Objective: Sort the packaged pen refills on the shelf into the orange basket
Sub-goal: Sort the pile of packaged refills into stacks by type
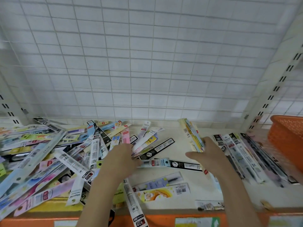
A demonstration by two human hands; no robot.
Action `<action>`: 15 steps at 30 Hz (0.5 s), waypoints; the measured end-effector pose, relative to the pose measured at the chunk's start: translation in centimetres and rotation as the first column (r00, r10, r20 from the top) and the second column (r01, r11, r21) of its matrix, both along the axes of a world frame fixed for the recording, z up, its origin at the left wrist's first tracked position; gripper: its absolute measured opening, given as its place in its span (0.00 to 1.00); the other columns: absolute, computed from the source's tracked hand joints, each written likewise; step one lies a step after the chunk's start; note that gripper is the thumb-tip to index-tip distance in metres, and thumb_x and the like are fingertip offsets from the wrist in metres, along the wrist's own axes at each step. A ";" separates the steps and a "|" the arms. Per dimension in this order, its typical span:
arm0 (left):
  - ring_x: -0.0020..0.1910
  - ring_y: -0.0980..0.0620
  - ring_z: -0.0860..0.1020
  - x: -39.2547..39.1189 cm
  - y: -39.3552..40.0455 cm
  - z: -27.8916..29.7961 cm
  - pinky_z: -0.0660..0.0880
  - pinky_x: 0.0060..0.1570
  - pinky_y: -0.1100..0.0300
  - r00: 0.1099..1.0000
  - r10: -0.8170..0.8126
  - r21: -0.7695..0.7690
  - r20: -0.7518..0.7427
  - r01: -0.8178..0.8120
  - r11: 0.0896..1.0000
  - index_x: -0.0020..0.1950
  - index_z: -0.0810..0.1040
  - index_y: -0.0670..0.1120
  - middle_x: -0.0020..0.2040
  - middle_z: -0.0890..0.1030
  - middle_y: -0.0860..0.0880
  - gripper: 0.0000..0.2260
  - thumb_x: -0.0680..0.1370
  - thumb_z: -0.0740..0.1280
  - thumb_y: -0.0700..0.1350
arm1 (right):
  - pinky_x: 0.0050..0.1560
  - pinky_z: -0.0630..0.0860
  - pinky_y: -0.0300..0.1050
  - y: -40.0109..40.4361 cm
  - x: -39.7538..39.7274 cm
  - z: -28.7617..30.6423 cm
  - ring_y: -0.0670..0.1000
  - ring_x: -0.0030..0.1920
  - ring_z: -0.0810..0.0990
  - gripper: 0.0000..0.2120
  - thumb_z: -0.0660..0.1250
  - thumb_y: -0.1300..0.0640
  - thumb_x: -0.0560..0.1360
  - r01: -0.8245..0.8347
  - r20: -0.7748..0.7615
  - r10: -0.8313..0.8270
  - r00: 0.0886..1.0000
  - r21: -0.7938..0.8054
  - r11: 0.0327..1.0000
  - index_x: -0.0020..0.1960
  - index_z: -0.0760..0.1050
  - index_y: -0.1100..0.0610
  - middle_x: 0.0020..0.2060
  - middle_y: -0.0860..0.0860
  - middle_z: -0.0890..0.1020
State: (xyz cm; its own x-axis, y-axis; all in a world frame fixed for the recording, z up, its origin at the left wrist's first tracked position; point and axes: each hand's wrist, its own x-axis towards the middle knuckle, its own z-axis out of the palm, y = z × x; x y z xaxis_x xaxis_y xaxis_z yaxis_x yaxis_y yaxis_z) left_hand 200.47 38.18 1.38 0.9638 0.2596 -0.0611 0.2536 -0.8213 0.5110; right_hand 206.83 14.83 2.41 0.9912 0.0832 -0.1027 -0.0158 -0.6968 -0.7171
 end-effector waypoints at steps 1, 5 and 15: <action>0.33 0.49 0.74 0.1 -0.3 -0.2 0.71 0.32 0.60 1.000 -0.002 0.014 -0.008 0.002 1.000 0.36 0.69 0.46 0.33 0.74 0.49 0.12 0.72 0.69 0.49 | 0.31 0.65 0.42 -0.3 -0.2 0.0 0.50 0.34 0.72 0.16 0.71 0.52 0.71 0.005 -0.007 -0.005 1.000 -0.002 1.000 0.50 0.68 0.59 0.37 0.52 0.72; 0.38 0.48 0.74 0.5 -0.9 -0.8 0.68 0.33 0.60 0.999 -0.027 0.128 -0.047 0.033 0.991 0.39 0.69 0.47 0.36 0.70 0.51 0.11 0.73 0.68 0.51 | 0.34 0.65 0.44 -1.4 -0.6 -0.1 0.52 0.34 0.71 0.12 0.67 0.51 0.74 -0.004 0.025 0.005 1.000 -0.063 0.998 0.40 0.69 0.57 0.35 0.54 0.72; 0.38 0.48 0.73 0.9 -1.6 -1.5 0.70 0.37 0.58 0.993 -0.110 0.177 -0.030 0.114 0.978 0.35 0.64 0.50 0.32 0.67 0.53 0.15 0.76 0.64 0.53 | 0.35 0.66 0.45 -2.3 -1.0 -0.6 0.54 0.34 0.72 0.13 0.64 0.48 0.76 0.048 0.073 -0.045 0.996 -0.053 0.997 0.45 0.71 0.59 0.35 0.56 0.73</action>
